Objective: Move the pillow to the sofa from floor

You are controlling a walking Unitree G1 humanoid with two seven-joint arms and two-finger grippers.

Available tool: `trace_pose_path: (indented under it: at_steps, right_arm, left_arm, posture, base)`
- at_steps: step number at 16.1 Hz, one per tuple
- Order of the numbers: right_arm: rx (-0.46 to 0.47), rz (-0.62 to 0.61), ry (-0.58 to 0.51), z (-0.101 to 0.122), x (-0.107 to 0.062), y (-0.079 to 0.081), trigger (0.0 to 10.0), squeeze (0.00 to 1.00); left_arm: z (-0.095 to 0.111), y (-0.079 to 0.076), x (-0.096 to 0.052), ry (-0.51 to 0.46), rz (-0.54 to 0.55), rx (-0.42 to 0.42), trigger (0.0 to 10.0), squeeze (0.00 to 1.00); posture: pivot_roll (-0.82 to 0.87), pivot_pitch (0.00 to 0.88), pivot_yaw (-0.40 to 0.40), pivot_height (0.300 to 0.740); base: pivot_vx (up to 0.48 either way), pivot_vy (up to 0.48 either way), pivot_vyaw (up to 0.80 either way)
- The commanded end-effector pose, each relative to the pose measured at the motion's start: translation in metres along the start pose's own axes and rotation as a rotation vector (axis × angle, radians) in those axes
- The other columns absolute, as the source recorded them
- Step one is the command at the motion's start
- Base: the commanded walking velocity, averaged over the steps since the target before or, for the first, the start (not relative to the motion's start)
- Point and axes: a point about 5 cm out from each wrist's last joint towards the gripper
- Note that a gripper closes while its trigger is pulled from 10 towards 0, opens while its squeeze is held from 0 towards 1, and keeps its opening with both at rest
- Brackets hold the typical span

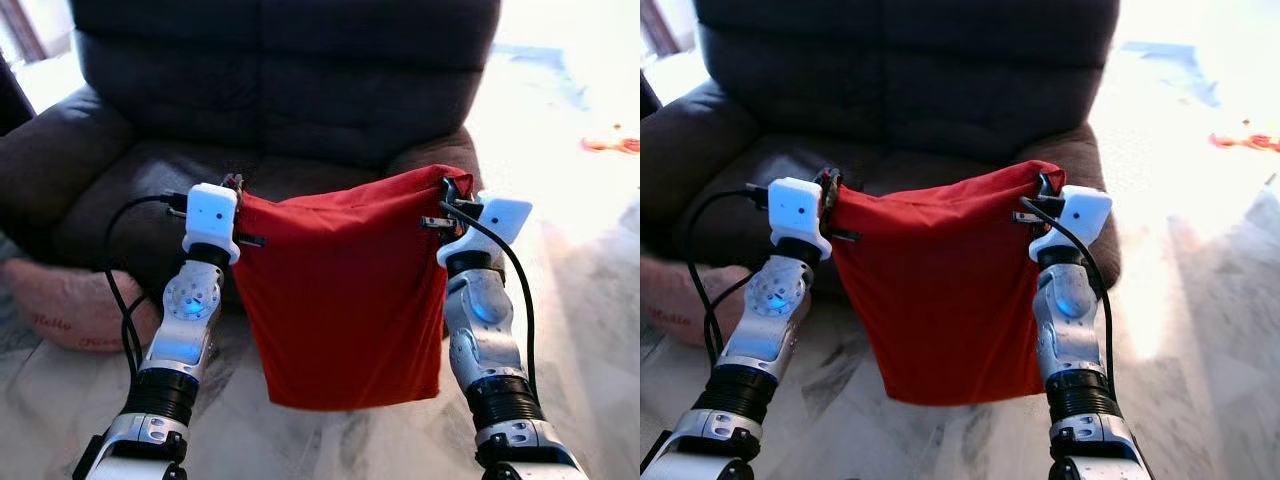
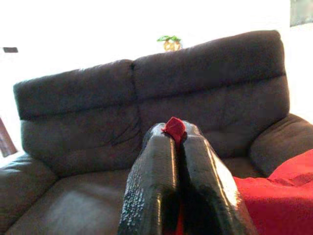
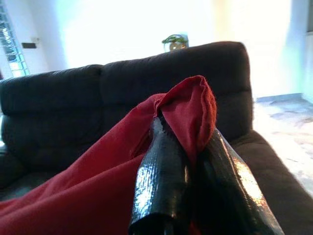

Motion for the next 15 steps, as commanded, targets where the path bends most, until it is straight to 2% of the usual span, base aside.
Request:
trace_pose_path:
  at_steps: [1, 2, 6, 8, 10, 15]
  right_arm:
    - [0.014, 0.048, -0.093, 0.024, 0.012, 0.013, 10.0, 0.0]
    - [0.042, 0.043, -0.08, 0.023, 0.012, 0.014, 10.0, 0.0]
    - [0.05, 0.054, -0.071, 0.026, 0.012, 0.019, 10.0, 0.0]
    - [0.057, 0.061, -0.074, 0.027, 0.013, 0.02, 10.0, 0.0]
    - [0.039, 0.07, -0.086, 0.03, 0.012, 0.02, 10.0, 0.0]
    - [0.051, 0.081, -0.096, 0.035, 0.014, 0.026, 10.0, 0.0]
  left_arm:
    - [0.021, 0.004, 0.013, -0.086, 0.011, 0.017, 10.0, 0.0]
    - [0.025, 0.005, 0.015, -0.098, 0.003, 0.02, 10.0, 0.0]
    - [0.032, 0.008, 0.019, -0.117, -0.002, 0.026, 10.0, 0.0]
    - [0.032, 0.008, 0.019, -0.12, -0.004, 0.027, 10.0, 0.0]
    - [0.035, 0.008, 0.02, -0.125, -0.004, 0.025, 10.0, 0.0]
    - [0.049, 0.017, 0.029, -0.159, 0.012, -0.012, 10.0, 0.0]
  posture:
    - [0.05, 0.0, -0.043, 0.74]
    - [0.05, 0.0, -0.043, 0.74]
    - [0.05, 0.001, -0.042, 0.74]
    - [0.05, 0.003, -0.043, 0.74]
    - [0.05, 0.003, -0.044, 0.74]
    - [0.06, 0.002, -0.045, 0.74]
  base:
    - [0.311, 0.0, 0.0]
    - [0.311, 0.0, 0.0]
    - [0.315, 0.0, 0.0]
    - [0.315, 0.0, -0.75]
    - [0.315, 0.0, 0.0]
    - [0.314, 0.0, 0.0]
Point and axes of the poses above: a point about 5 cm out from each wrist's last joint towards the gripper, its own x axis pointing out of the wrist towards the gripper, its own z axis along the axis of the wrist's last joint, y = z × x, and after that the axes turned 11 degrees about x, right-handed
